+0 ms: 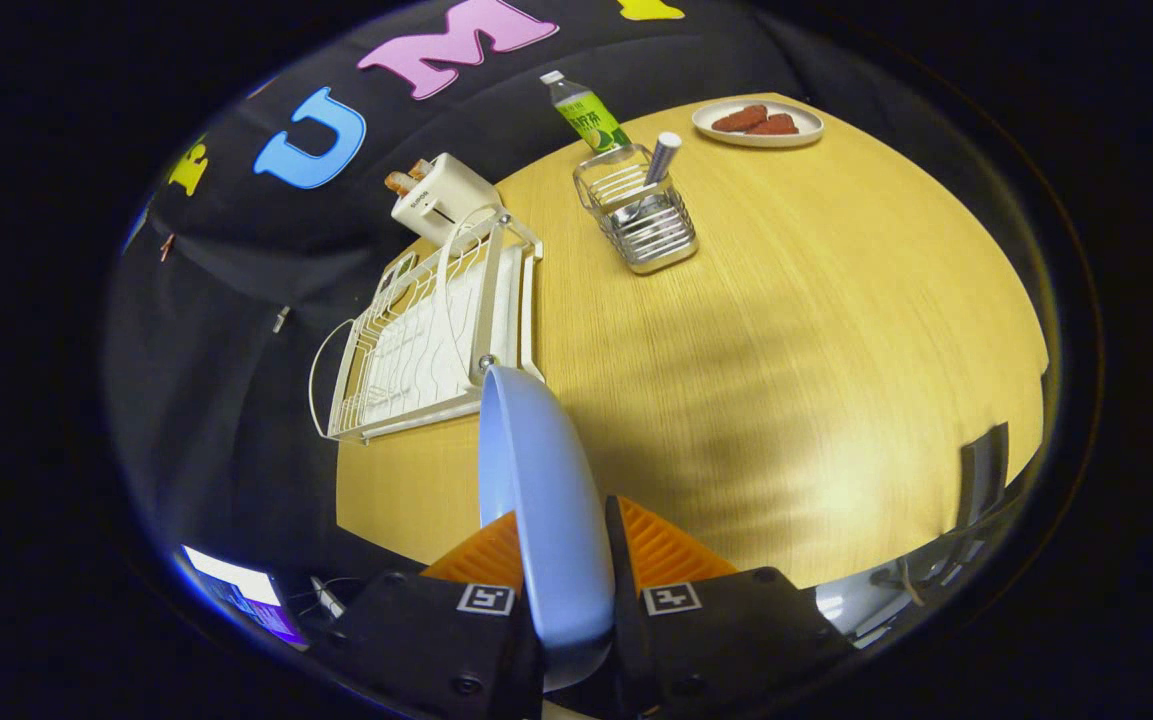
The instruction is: Take the plate from the dish rack, then take the spoon from the basket and place it into the plate.
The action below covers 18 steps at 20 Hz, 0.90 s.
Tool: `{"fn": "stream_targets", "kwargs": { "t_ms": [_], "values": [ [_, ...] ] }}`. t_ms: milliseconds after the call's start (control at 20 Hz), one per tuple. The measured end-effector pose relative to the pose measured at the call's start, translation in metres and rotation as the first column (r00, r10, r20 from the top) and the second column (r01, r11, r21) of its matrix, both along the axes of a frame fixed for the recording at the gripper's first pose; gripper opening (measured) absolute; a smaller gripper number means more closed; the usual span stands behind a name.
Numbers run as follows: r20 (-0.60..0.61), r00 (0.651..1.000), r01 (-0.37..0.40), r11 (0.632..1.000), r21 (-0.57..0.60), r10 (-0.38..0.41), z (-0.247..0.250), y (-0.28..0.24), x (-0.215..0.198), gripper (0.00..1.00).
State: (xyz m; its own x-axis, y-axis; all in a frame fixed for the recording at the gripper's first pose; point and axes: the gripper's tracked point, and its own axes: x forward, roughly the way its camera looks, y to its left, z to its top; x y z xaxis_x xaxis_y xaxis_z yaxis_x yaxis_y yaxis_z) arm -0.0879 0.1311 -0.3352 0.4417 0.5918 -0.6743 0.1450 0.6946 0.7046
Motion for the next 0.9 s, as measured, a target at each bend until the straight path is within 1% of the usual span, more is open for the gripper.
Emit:
{"fn": "stream_targets", "kwargs": {
  "t_ms": [100,150,250,350,400,550,600,650,800,900],
  "values": [
    [-0.016,1.000,0.009,1.000,0.016,-0.009,-0.010,0.001,0.002,0.32],
    [-0.024,1.000,0.021,1.000,0.007,-0.020,-0.012,-0.003,0.002,0.32],
    [-0.041,0.999,0.021,1.000,-0.007,-0.021,-0.028,-0.002,0.004,0.32],
    [-0.061,0.997,0.039,0.999,0.025,-0.038,-0.030,-0.002,0.006,0.33],
    [-0.080,0.996,0.045,0.999,0.013,-0.044,-0.037,-0.004,0.005,0.33],
    [-0.101,0.994,0.045,0.997,-0.067,-0.052,-0.056,-0.020,0.001,0.43],
    [-0.101,0.993,0.051,0.995,-0.081,-0.059,-0.059,-0.024,0.001,0.44],
    [-0.095,0.993,0.062,0.995,-0.079,-0.069,-0.057,-0.027,0.002,0.47],
    [-0.049,0.994,0.088,0.991,-0.098,-0.093,-0.043,-0.038,0.011,0.47],
    [0.041,0.995,0.098,0.986,-0.134,-0.093,-0.024,-0.048,0.025,0.47]
  ]
}}
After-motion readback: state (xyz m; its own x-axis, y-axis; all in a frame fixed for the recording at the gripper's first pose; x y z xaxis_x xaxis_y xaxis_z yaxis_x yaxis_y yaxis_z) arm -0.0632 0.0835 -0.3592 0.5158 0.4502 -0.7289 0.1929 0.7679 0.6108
